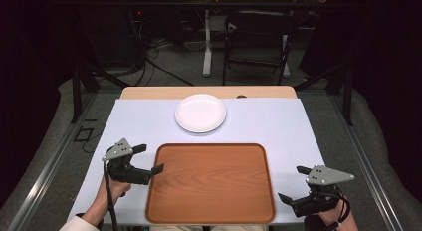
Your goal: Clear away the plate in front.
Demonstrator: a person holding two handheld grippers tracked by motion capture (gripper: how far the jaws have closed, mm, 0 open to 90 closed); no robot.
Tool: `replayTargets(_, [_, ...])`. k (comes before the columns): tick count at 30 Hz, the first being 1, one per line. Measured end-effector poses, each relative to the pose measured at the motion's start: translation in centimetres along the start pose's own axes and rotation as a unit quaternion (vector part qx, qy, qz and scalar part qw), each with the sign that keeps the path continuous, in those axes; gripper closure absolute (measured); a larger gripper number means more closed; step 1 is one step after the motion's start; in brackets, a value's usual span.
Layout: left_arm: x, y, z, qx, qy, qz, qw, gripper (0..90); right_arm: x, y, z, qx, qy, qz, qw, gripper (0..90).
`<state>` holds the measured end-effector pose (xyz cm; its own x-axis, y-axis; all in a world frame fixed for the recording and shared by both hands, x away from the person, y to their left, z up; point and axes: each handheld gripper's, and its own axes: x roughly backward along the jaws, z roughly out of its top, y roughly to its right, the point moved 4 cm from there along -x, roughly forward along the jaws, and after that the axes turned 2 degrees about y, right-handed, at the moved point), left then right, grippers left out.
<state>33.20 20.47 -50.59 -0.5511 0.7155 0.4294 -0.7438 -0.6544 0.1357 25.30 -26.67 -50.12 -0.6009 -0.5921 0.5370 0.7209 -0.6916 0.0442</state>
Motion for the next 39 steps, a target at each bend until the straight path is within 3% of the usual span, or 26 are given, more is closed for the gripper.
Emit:
replayTargets(14, [-3.3, 0.1, 1.5, 0.028, -0.014, -0.019, 0.9993, 0.0, 0.0, 0.0, 0.0, 0.001, -0.002, 0.001, 1.0000, 0.0])
replayTargets(24, [-5.0, -0.2, 2.6, 0.066, -0.009, -0.023, 0.9975, 0.0, 0.0, 0.0, 0.0, 0.001, -0.004, 0.001, 1.0000, 0.0])
replayTargets(25, [-5.4, -0.3, 2.8, 0.079, -0.005, -0.025, 0.9965, 0.0, 0.0, 0.0, 0.0, 0.001, -0.004, 0.002, 1.0000, 0.0])
replayTargets(31, [-6.6, -0.9, 3.4, 0.113, -0.001, -0.029, 0.9932, 0.0, 0.0, 0.0, 0.0, 0.001, -0.004, 0.002, 1.0000, 0.0])
replayTargets(37, [-7.8, -1.2, 4.2, 0.132, -0.003, -0.033, 0.9907, 0.0, -0.1, 0.0, 0.0, 0.001, -0.004, 0.002, 1.0000, 0.0])
replayTargets(39, [-8.5, -1.4, 4.7, 0.147, 0.000, -0.036, 0.9886, 0.2, -0.1, 0.0, 0.0, 0.001, -0.005, 0.003, 1.0000, 0.0])
